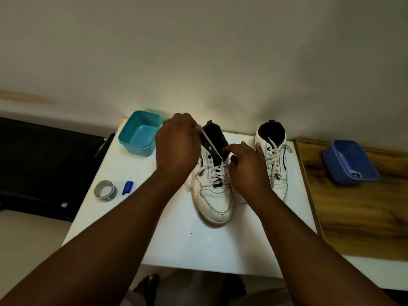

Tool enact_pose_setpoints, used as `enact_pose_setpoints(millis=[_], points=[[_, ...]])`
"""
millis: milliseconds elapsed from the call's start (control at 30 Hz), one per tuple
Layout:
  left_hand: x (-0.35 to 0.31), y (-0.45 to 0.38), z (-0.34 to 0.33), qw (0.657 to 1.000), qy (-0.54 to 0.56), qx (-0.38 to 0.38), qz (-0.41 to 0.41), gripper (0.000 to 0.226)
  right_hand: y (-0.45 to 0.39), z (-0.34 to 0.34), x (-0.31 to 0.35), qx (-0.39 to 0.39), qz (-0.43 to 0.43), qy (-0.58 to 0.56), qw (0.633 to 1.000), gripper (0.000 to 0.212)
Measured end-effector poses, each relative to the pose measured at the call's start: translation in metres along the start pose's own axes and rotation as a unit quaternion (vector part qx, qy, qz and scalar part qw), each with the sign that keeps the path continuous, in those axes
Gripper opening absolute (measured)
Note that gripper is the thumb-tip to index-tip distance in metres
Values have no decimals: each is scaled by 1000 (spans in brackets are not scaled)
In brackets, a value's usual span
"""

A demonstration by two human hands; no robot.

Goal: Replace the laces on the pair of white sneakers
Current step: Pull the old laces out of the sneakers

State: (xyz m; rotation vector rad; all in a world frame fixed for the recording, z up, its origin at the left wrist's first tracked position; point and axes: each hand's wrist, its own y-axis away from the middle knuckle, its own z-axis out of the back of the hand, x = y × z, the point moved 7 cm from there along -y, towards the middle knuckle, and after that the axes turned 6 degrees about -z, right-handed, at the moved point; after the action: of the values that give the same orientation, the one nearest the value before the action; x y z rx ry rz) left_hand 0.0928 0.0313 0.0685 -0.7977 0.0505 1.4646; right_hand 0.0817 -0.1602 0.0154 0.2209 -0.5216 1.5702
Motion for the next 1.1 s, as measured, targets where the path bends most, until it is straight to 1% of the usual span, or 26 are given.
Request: enact_pose_setpoints(millis=[33,67,100,133,200,267,300,367,400,433,500,533,567,600,633,667,700,733,767,800,867,933,1000,1100], points=[[7,-4,12,999,-3,-41,25,18,0,-1,-1,-1,-2,1,1000,46],[16,-7,19,997,-14,-58,42,18,-1,-2,-3,-1,-5,-1,1000,47],[25,-10,22,997,-23,-51,52,18,0,-2,-4,-2,-8,-6,1000,48],[31,-10,20,998,-25,-24,55,17,0,-2,-4,-3,-11,-14,1000,48],[35,-4,6,996,-2,69,63,16,2,-1,0,-1,-13,-29,1000,45],[30,9,-15,978,19,189,87,10,3,0,4,8,-20,-37,999,41],[28,15,-22,966,4,240,92,9,3,0,6,13,-26,-36,999,39],[25,21,-27,942,-70,318,82,12,5,0,6,27,-40,-35,998,36],[27,23,-27,924,-114,356,79,10,6,0,6,31,-45,-38,998,35],[28,26,-26,902,-152,397,79,6,7,0,5,35,-46,-42,997,34],[32,35,-27,854,-209,471,70,9,9,0,6,41,-32,-60,997,36],[32,39,-27,842,-228,486,57,7,10,1,8,45,-21,-79,996,36],[29,41,-26,845,-233,481,42,5,10,1,10,54,-9,-98,994,36],[25,38,-27,867,-230,442,19,17,10,2,12,61,2,-102,993,36],[18,33,-24,900,-209,382,-3,27,10,2,14,63,13,-95,993,36],[7,26,-21,935,-168,312,-23,33,10,4,16,61,22,-79,995,39],[-5,21,-18,960,-112,251,-49,36,9,4,17,57,28,-66,996,43],[-15,19,-21,968,-59,231,-74,37,8,5,17,56,30,-54,997,46],[-25,20,-28,966,-10,237,-101,37,8,5,16,57,33,-40,997,47],[-29,23,-37,959,18,262,-111,37,8,4,15,61,36,-26,997,45],[-24,29,-51,949,8,300,-101,31,9,4,12,65,36,-31,997,39],[-11,29,-56,952,0,299,-71,18,7,7,8,51,33,-58,996,31],[-5,25,-54,957,27,286,-48,10,4,8,3,39,28,-71,996,27],[-6,20,-47,962,29,267,-41,11,3,10,-1,27,28,-82,996,26]])
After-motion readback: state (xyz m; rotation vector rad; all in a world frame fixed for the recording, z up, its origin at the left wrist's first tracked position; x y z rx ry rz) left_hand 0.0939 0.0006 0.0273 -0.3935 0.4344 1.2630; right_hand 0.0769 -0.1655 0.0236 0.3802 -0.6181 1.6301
